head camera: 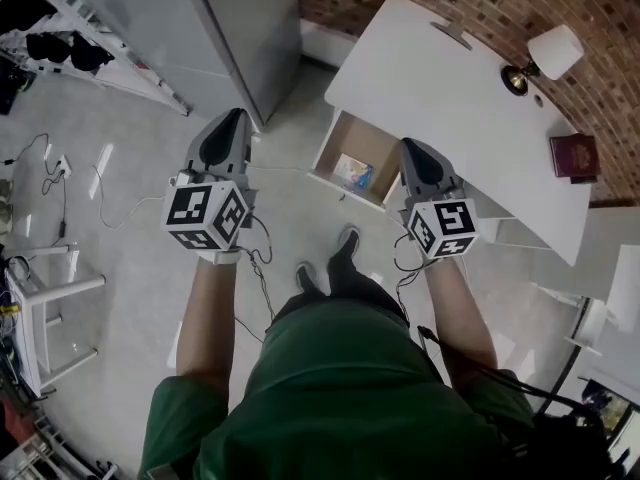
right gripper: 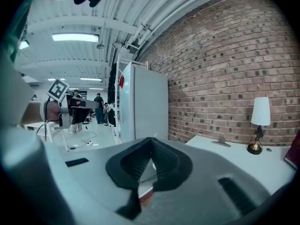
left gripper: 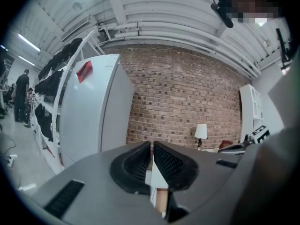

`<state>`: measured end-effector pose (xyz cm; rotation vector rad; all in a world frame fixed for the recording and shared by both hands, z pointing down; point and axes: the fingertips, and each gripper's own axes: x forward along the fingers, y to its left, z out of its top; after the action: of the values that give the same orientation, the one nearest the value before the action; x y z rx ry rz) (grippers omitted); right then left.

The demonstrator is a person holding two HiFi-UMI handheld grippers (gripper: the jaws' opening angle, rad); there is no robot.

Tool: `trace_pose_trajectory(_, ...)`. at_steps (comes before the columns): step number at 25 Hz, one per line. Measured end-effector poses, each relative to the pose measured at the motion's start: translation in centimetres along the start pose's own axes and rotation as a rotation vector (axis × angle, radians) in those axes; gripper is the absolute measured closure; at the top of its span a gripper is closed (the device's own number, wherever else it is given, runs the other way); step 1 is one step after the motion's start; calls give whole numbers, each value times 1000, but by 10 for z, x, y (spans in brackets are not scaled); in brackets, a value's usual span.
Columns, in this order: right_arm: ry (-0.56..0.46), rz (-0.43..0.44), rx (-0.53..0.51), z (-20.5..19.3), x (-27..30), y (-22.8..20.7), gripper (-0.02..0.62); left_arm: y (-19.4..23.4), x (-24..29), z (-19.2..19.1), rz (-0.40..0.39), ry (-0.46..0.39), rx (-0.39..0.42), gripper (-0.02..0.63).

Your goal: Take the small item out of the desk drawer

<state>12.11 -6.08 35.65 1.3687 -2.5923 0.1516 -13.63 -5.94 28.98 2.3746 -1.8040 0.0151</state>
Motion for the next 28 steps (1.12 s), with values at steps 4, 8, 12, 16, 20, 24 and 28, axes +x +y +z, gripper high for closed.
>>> trace_pose_trajectory(4,31,41,-9,-18,26,-18,591,-1,29,-12,37,31,22,593)
trace_pose_trajectory(8,93,117,-18,-48,47,-23,591,-12,52,-51,49,132,34,593)
trace_pose_trajectory(12,157,171,-50,-81,64,-27,591,-24,70,-89,43,224,25,592)
trace_pose_trajectory(16,247,246,-102,-124,72,-11,591,-34,76,-120,23,293,10,592)
trace_pose_trajectory(20,355,292,-107,-173,79,0,591,-38,79,-157,-1,356,23,592)
trace_pose_trajectory(24,451,264,-101,-216,85,-2,578,-37,79,-198,-35,429,24,592)
trace_pose_trajectory(28,520,236,-111,-246,95,-12,561,-28,87,-234,-69,486,10,592)
